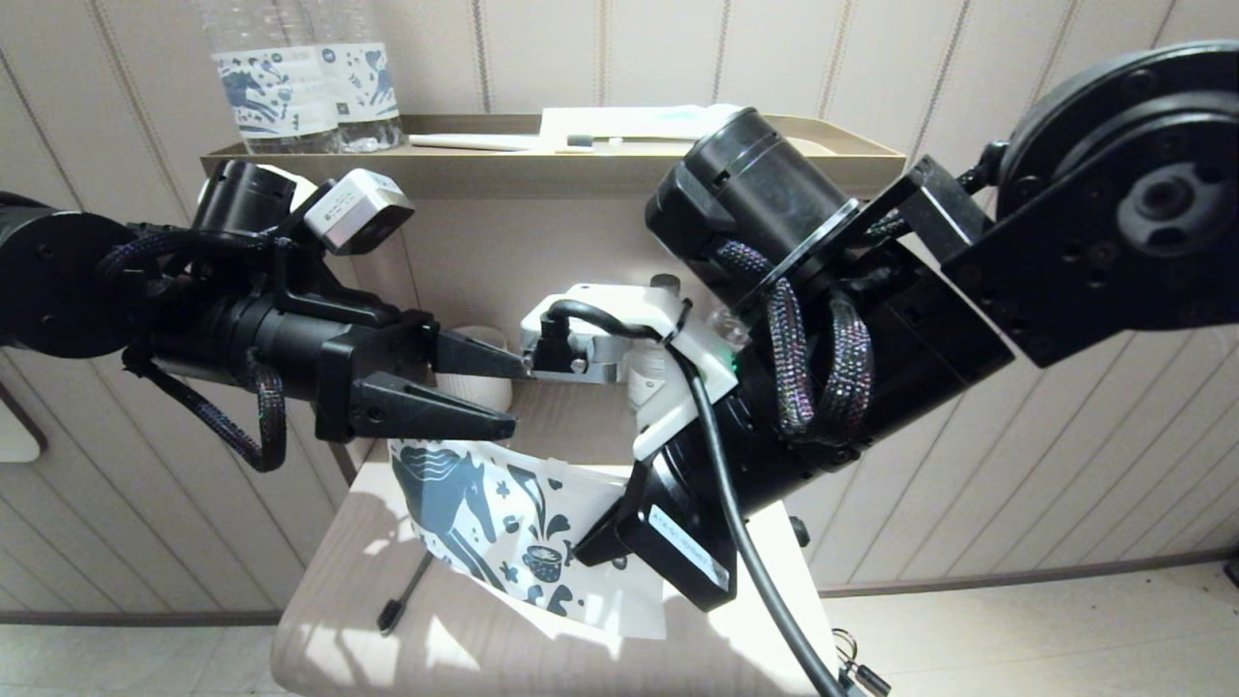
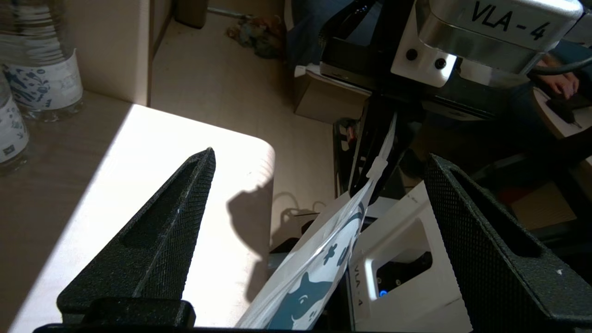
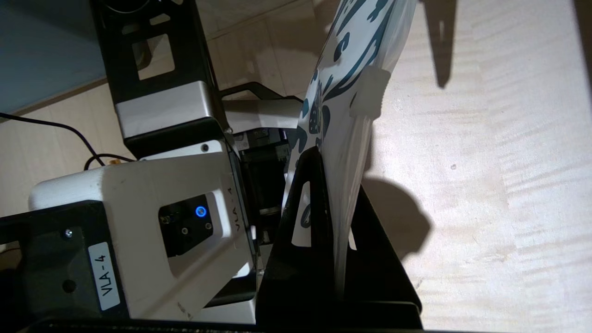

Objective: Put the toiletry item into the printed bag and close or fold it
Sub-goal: Open the storage bag

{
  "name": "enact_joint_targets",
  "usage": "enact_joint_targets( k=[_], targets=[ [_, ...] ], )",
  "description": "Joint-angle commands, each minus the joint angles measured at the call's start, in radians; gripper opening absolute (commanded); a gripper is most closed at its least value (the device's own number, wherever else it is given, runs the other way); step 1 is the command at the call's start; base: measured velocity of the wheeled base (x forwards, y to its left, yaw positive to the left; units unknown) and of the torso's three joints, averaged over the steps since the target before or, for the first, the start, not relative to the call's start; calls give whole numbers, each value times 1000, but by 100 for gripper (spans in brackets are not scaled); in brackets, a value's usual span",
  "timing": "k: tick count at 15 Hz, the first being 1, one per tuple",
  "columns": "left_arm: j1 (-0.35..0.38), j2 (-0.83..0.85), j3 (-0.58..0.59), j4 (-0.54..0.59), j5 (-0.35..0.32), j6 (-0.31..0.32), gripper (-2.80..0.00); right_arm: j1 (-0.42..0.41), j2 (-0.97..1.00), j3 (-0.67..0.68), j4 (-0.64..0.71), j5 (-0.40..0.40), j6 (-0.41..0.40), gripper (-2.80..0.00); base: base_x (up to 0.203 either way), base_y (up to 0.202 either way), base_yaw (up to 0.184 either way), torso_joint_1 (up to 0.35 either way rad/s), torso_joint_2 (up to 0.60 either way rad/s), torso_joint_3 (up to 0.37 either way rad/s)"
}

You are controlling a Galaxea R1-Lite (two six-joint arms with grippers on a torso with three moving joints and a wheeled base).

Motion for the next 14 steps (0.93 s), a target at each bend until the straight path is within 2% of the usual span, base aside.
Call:
enact_joint_targets(
  k=[1, 7, 11, 14],
  targets=[
    [-1, -3, 8, 1, -14, 5, 0, -5, -1, -1, 5, 36, -1, -280, 0, 0, 0, 0, 0, 0],
    [0, -21, 36, 5, -16, 30, 0, -26, -8, -1, 14, 180, -3, -280, 0, 0, 0, 0, 0, 0],
    [-3, -46, 63, 6, -18, 51, 0, -50, -5, 5, 14, 187, -8, -280, 0, 0, 0, 0, 0, 0],
    [-18, -44, 68, 2, -17, 57, 0, -60, -3, -1, 8, 224, -5, -280, 0, 0, 0, 0, 0, 0]
  ],
)
